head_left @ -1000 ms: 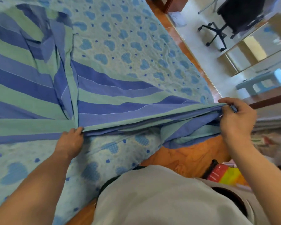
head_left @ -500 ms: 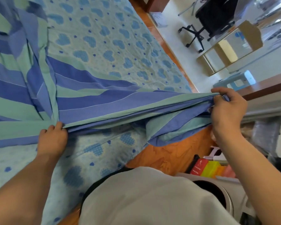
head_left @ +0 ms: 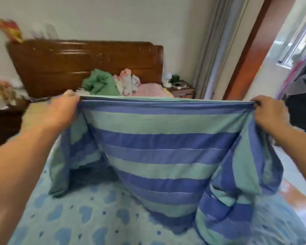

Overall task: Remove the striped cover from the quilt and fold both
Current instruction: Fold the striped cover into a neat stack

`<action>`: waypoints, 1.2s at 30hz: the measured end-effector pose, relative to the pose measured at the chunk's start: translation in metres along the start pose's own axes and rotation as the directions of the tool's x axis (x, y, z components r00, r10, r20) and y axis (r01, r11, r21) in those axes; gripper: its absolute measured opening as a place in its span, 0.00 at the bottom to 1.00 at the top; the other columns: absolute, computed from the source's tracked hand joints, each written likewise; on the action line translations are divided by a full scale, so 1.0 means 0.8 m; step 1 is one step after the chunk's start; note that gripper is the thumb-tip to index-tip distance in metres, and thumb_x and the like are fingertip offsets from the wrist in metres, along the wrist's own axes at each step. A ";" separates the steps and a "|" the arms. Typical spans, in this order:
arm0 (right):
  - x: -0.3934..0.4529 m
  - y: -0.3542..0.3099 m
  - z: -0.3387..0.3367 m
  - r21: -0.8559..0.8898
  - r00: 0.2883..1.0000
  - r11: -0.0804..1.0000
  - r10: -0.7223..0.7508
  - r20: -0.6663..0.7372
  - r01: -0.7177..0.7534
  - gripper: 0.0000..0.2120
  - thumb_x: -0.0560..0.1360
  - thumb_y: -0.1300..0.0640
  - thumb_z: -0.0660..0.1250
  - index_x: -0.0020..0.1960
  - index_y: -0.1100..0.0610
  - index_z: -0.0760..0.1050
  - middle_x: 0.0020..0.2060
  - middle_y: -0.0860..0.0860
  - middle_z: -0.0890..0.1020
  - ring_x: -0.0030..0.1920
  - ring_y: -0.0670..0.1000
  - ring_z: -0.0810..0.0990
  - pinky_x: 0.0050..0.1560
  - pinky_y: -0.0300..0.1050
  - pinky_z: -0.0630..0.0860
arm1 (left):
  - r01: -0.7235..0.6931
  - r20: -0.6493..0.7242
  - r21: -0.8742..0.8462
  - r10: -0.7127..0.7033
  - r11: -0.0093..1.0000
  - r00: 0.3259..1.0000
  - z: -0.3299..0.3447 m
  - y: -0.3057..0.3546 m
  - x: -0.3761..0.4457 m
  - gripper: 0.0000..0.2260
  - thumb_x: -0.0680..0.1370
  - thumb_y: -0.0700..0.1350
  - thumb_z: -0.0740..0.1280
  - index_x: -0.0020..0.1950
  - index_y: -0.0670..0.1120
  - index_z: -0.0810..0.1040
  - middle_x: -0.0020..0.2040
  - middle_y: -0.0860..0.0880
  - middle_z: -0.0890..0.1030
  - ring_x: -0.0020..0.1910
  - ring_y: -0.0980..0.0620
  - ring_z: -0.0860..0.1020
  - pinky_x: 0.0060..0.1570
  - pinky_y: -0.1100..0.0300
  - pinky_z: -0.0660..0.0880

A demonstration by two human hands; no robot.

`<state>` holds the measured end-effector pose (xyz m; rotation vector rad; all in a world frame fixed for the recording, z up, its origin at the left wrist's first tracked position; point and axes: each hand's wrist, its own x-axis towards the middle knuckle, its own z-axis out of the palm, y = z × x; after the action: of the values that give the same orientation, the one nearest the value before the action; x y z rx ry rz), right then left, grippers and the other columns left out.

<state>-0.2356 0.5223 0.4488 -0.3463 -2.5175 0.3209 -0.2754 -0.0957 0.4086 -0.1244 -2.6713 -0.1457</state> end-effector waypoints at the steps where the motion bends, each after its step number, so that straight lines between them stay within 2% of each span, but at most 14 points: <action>1: 0.045 -0.017 -0.023 -0.004 0.997 0.999 -0.042 -0.067 0.041 0.14 0.73 0.63 0.63 0.56 0.53 0.79 0.49 0.65 0.82 0.47 0.68 0.80 0.48 0.57 0.78 | 0.044 -0.102 0.029 -0.041 0.999 0.994 -0.057 0.000 0.040 0.06 0.72 0.35 0.69 0.48 0.40 0.77 0.50 0.37 0.74 0.44 0.32 0.78 0.41 0.44 0.74; 6: 0.191 -0.083 -0.131 0.015 0.908 0.986 -0.145 -0.393 0.163 0.10 0.71 0.65 0.64 0.51 0.56 0.75 0.40 0.66 0.78 0.39 0.68 0.79 0.39 0.55 0.75 | 0.126 -0.479 -0.002 -0.111 0.992 0.871 -0.279 0.006 0.138 0.08 0.71 0.34 0.70 0.48 0.40 0.79 0.46 0.36 0.77 0.43 0.32 0.77 0.39 0.49 0.69; 11: 0.205 -0.070 -0.139 0.019 0.873 0.960 -0.247 -0.421 0.281 0.10 0.71 0.68 0.63 0.49 0.56 0.75 0.41 0.64 0.79 0.40 0.66 0.79 0.38 0.52 0.73 | 0.150 -0.536 0.059 -0.095 0.987 0.839 -0.303 0.016 0.106 0.11 0.69 0.29 0.67 0.48 0.38 0.81 0.45 0.36 0.77 0.42 0.32 0.77 0.38 0.47 0.72; 13: 0.182 -0.054 -0.117 -0.092 0.878 0.873 -0.478 0.039 0.479 0.12 0.70 0.69 0.64 0.42 0.51 0.73 0.41 0.56 0.80 0.41 0.58 0.79 0.40 0.49 0.73 | 0.189 -0.441 0.079 -0.136 0.979 0.887 -0.264 0.017 0.064 0.12 0.70 0.28 0.67 0.50 0.37 0.83 0.47 0.36 0.80 0.45 0.33 0.78 0.44 0.45 0.76; 15: 0.140 -0.033 -0.084 -0.148 0.684 0.765 -0.449 0.574 0.626 0.13 0.69 0.68 0.64 0.36 0.50 0.70 0.34 0.46 0.75 0.35 0.48 0.73 0.40 0.44 0.71 | 0.143 -0.090 0.256 -0.124 0.956 0.988 -0.210 0.022 0.012 0.11 0.72 0.32 0.68 0.52 0.41 0.83 0.50 0.40 0.82 0.48 0.38 0.80 0.48 0.49 0.77; 17: 0.088 0.000 -0.037 -0.177 0.563 0.699 -0.372 0.738 0.693 0.09 0.69 0.64 0.64 0.35 0.52 0.71 0.32 0.47 0.74 0.33 0.45 0.69 0.35 0.39 0.66 | 0.049 0.317 0.383 -0.180 0.923 0.931 -0.150 0.036 -0.054 0.11 0.75 0.42 0.68 0.56 0.49 0.82 0.54 0.48 0.82 0.52 0.46 0.80 0.51 0.56 0.76; 19: 0.030 0.051 0.029 -0.110 0.521 0.743 -0.348 0.779 0.660 0.07 0.74 0.58 0.64 0.38 0.50 0.75 0.36 0.46 0.78 0.38 0.48 0.75 0.40 0.40 0.71 | 0.060 0.507 0.327 -0.229 0.943 0.831 -0.060 0.054 -0.139 0.11 0.75 0.46 0.66 0.57 0.51 0.80 0.56 0.50 0.81 0.54 0.50 0.79 0.53 0.60 0.73; 22: -0.074 0.138 0.133 -0.027 0.492 0.910 -0.198 0.848 0.413 0.08 0.78 0.53 0.63 0.47 0.49 0.80 0.45 0.52 0.81 0.48 0.54 0.80 0.49 0.45 0.75 | 0.293 0.587 0.185 -0.344 0.938 0.733 0.067 0.083 -0.283 0.09 0.75 0.46 0.65 0.53 0.49 0.81 0.55 0.48 0.79 0.53 0.48 0.77 0.51 0.59 0.70; 25: -0.164 0.214 0.190 -0.046 0.479 0.979 -0.055 0.876 0.196 0.06 0.72 0.51 0.67 0.49 0.48 0.79 0.46 0.53 0.80 0.48 0.56 0.79 0.48 0.49 0.74 | 0.215 0.677 0.187 -0.285 0.958 0.679 0.152 0.106 -0.414 0.07 0.73 0.39 0.71 0.48 0.50 0.84 0.48 0.45 0.82 0.47 0.43 0.82 0.44 0.57 0.74; 28: -0.229 0.278 0.231 -0.027 0.422 0.920 -0.153 0.894 0.391 0.16 0.59 0.48 0.78 0.41 0.57 0.82 0.36 0.56 0.82 0.41 0.58 0.84 0.34 0.46 0.77 | 0.091 0.770 0.173 -0.192 0.981 0.608 0.190 0.145 -0.497 0.15 0.71 0.31 0.69 0.52 0.46 0.84 0.50 0.43 0.83 0.49 0.40 0.83 0.46 0.50 0.79; 29: -0.247 0.293 0.241 -0.010 0.352 0.849 -0.208 0.912 0.528 0.20 0.52 0.51 0.83 0.39 0.58 0.82 0.34 0.57 0.83 0.37 0.56 0.85 0.29 0.44 0.77 | 0.043 0.809 0.179 -0.172 0.983 0.562 0.192 0.159 -0.512 0.16 0.72 0.31 0.66 0.55 0.46 0.83 0.53 0.44 0.81 0.52 0.41 0.82 0.49 0.49 0.78; 31: -0.280 0.301 0.240 0.008 0.151 0.571 -0.231 0.961 0.821 0.18 0.62 0.52 0.80 0.50 0.55 0.82 0.42 0.54 0.85 0.43 0.53 0.85 0.37 0.43 0.79 | -0.034 0.853 0.181 -0.140 0.983 0.503 0.193 0.183 -0.529 0.18 0.73 0.34 0.64 0.59 0.49 0.79 0.56 0.47 0.78 0.54 0.43 0.81 0.49 0.50 0.77; 32: -0.291 0.306 0.238 -0.005 0.135 0.504 -0.222 0.966 0.863 0.16 0.67 0.53 0.77 0.53 0.54 0.80 0.45 0.52 0.84 0.46 0.53 0.84 0.41 0.45 0.78 | -0.057 0.861 0.183 -0.132 0.982 0.492 0.190 0.191 -0.532 0.19 0.73 0.35 0.63 0.60 0.50 0.77 0.56 0.48 0.77 0.54 0.44 0.81 0.48 0.50 0.77; 36: -0.316 0.337 0.253 0.027 0.164 0.533 -0.308 0.937 0.846 0.17 0.54 0.66 0.82 0.38 0.58 0.78 0.31 0.55 0.80 0.29 0.58 0.82 0.26 0.49 0.74 | 0.033 0.822 0.223 -0.206 0.974 0.532 0.172 0.200 -0.533 0.21 0.69 0.31 0.66 0.60 0.47 0.74 0.51 0.43 0.79 0.45 0.39 0.81 0.38 0.50 0.75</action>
<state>-0.1007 0.6656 0.0762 1.0303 -3.4183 -0.8144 0.0616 0.0526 0.1075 0.0870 -3.6719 0.1811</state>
